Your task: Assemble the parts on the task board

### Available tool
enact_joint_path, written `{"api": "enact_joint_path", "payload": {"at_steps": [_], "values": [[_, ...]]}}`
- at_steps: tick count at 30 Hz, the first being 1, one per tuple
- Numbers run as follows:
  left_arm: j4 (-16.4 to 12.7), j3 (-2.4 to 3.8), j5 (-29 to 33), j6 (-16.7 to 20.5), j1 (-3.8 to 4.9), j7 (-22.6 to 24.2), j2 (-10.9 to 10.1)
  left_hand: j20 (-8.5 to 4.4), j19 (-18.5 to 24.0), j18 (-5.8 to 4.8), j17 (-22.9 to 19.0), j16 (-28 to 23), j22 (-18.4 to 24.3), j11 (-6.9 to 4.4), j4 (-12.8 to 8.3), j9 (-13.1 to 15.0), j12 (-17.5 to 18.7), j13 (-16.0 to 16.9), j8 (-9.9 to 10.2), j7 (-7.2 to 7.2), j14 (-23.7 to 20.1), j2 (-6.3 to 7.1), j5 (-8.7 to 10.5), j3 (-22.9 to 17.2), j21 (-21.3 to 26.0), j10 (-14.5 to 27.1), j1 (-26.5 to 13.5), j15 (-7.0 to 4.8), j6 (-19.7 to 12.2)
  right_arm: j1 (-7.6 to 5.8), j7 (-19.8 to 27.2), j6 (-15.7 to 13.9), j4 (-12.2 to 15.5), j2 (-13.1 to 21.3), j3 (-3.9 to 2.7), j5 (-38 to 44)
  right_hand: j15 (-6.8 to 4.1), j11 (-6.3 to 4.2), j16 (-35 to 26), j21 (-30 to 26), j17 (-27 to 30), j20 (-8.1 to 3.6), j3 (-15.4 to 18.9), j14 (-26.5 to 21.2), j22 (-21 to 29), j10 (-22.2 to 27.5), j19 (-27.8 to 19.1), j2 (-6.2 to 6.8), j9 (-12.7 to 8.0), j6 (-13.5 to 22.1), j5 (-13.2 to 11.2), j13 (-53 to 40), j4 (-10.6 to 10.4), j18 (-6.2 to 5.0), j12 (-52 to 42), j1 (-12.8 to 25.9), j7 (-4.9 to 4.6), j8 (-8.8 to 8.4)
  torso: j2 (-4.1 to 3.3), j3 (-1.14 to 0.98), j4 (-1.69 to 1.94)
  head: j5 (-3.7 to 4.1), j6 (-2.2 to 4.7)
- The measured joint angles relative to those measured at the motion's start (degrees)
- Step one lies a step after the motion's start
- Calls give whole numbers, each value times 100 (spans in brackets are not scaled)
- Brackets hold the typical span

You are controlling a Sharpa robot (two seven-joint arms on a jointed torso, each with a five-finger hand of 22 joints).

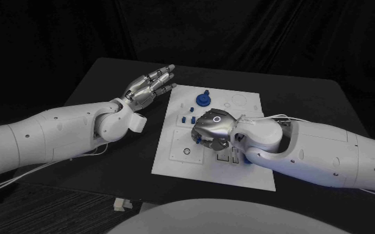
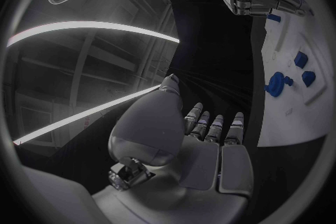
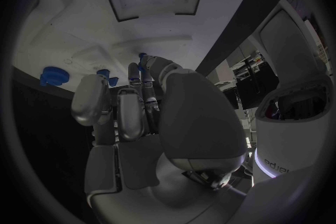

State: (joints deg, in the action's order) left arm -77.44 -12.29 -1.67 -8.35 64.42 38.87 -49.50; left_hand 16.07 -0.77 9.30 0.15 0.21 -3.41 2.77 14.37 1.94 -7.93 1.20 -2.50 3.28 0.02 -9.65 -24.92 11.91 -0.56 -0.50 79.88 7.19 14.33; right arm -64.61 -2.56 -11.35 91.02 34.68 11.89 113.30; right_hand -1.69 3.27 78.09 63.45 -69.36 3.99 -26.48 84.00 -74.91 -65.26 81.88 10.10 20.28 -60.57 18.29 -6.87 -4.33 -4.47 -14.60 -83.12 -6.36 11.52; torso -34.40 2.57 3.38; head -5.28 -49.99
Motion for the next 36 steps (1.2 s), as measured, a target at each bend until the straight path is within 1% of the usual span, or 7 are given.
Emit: {"api": "enact_joint_path", "payload": {"at_steps": [17, 21, 25, 27, 30, 34, 36], "values": [[15, 0, 0, -28, -3, 0, 14, 0, 0, 0, 1, 0, 0, 0, 0, -1, 0, 0, 0, 0, 0, -22, 0, 0, 0, 0, 22, 0, 0, 38, -4, -4, -27, -31, -11, 1, 0, 0, 0, -29, 6, 2, 16, 0, 0, 0, -2, 1, -2, 20, 0, -5, 16, 1, 1, 2, -20, -12, 0, 0, 0, -3, 0], [20, 1, 0, -39, -4, 0, 15, 0, 0, 0, 1, 0, 0, 0, 0, -1, 0, 0, 0, 0, 0, -22, -22, 0, 0, 0, 22, 0, 0, 59, -11, 7, -52, -39, -2, 1, 0, 31, 0, -89, 48, 32, 1, 0, 1, 54, -32, 1, -23, 220, -18, -5, 62, 1, 25, 2, -59, -176, 0, 0, 0, -7, 0], [22, 1, 0, -46, -5, 0, 15, 0, 0, 0, 1, 0, -1, 0, 0, -1, 0, 0, 0, 0, 0, -22, -22, 0, 0, 0, 22, 0, 0, 65, -23, 36, -80, -48, -3, 2, 0, 56, -41, -157, 116, 30, 8, 0, 1, 287, -53, 3, -98, 637, -83, 2, 87, 0, 113, 4, 125, -419, 1, 0, 1, -12, 0], [24, 1, 0, -49, -5, 0, 15, 0, 0, 0, 2, 0, -1, 0, 0, -1, 0, 0, 0, 0, 0, -22, -22, 0, 0, 0, 22, 0, 0, 75, -28, 56, -93, -51, -3, 2, 0, 82, -66, -184, 141, 19, 15, 0, 1, 391, -64, 32, -108, 744, -82, 9, 94, 1, 150, 85, 141, -472, 0, 0, 0, -12, 0], [28, 1, 0, -55, -6, 0, 18, 0, 0, 0, 1, 0, -1, 0, 0, -1, 0, 0, 0, 0, 0, -22, -22, 0, 0, 0, 22, -1, 0, 84, -35, 83, -104, -55, 0, 2, 0, 93, -107, -267, 191, 0, 72, 0, 1, 565, -82, 38, -151, 953, -154, 9, 101, 1, 175, 148, 236, -597, 1, 0, 0, -13, 0], [35, 1, 0, -65, -7, 0, 24, 0, 0, 0, 2, 0, 0, 0, 0, -1, 0, 0, 0, 0, 0, -22, -22, 0, 0, 0, 22, 0, 0, 88, -39, 105, -115, -59, 0, 2, 0, 108, -107, -302, 216, 21, 100, 0, -1, 627, -103, 34, -168, 1017, -276, -2, 93, -4, 175, 192, 240, -626, 1, 0, 1, -12, 0], [36, 1, 0, -68, -7, 0, 25, 0, 0, 0, 1, 0, 6, 0, 0, -1, 0, 0, 0, 0, 0, -22, -22, 0, 0, 0, 22, -1, 0, 90, -41, 108, -119, -59, 0, 2, 0, 120, -114, -333, 230, 21, 137, 0, -3, 738, -103, 37, -196, 1126, -373, -14, 83, -95, 175, 209, 262, -688, 1, 0, 0, -12, 0]]}}
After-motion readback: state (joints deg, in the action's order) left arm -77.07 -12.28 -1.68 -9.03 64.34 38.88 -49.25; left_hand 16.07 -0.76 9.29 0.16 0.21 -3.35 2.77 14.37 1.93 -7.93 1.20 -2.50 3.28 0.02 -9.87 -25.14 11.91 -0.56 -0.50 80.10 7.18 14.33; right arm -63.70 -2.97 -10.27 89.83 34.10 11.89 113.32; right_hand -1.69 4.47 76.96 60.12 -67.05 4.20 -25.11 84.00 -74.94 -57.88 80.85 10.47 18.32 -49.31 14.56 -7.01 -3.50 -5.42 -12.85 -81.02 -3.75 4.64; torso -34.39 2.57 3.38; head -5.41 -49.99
